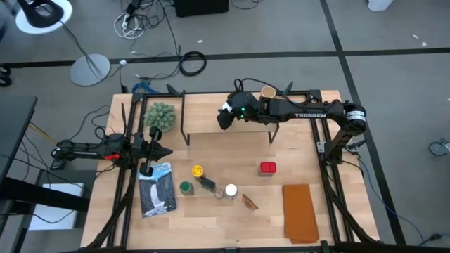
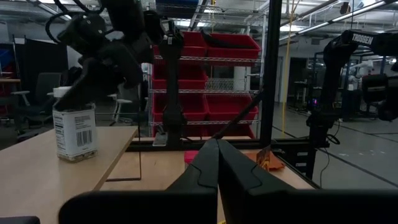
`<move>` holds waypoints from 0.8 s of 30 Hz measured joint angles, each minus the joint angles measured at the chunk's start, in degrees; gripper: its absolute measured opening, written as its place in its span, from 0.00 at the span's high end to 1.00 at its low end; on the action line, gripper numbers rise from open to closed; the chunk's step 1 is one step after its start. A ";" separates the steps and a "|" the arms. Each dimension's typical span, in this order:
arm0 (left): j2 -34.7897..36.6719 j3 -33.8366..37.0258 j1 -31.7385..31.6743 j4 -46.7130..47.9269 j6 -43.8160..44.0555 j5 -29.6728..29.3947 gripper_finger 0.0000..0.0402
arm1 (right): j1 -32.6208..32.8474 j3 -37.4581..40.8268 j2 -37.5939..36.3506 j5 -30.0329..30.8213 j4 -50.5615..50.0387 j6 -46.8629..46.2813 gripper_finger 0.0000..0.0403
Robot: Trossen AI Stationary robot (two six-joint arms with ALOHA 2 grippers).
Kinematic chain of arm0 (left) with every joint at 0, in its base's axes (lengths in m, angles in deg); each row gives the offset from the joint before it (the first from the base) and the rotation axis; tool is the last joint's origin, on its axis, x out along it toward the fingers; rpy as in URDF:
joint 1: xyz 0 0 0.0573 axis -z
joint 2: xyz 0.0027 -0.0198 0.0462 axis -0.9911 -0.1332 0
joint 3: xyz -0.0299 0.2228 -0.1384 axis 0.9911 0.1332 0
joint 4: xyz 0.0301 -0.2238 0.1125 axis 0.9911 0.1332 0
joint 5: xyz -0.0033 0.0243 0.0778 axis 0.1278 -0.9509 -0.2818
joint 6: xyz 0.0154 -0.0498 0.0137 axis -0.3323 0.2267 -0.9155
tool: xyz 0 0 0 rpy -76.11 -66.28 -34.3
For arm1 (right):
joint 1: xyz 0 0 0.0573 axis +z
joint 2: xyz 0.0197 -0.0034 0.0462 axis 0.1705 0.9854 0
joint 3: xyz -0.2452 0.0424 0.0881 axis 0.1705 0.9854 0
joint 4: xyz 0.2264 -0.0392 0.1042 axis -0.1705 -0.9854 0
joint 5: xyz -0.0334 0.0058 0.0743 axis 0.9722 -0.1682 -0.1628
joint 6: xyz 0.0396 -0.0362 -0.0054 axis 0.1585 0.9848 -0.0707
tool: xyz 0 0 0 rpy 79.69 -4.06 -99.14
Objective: Shelf spices
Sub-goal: Put the right white seasoning bottle on the shelf
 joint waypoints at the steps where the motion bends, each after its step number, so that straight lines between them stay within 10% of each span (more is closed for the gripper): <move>1: 0.00 0.00 0.00 0.00 0.00 0.01 0.99 | -0.12 0.00 -0.02 0.00 0.58 0.42 0.42; 15: 0.00 -0.02 0.00 -0.02 0.00 0.02 0.99 | 0.11 0.00 -4.60 3.99 3.53 7.99 0.47; 24: 0.00 0.00 -0.02 0.00 0.00 0.00 0.99 | 8.58 -0.02 -13.60 15.09 -11.64 9.04 0.92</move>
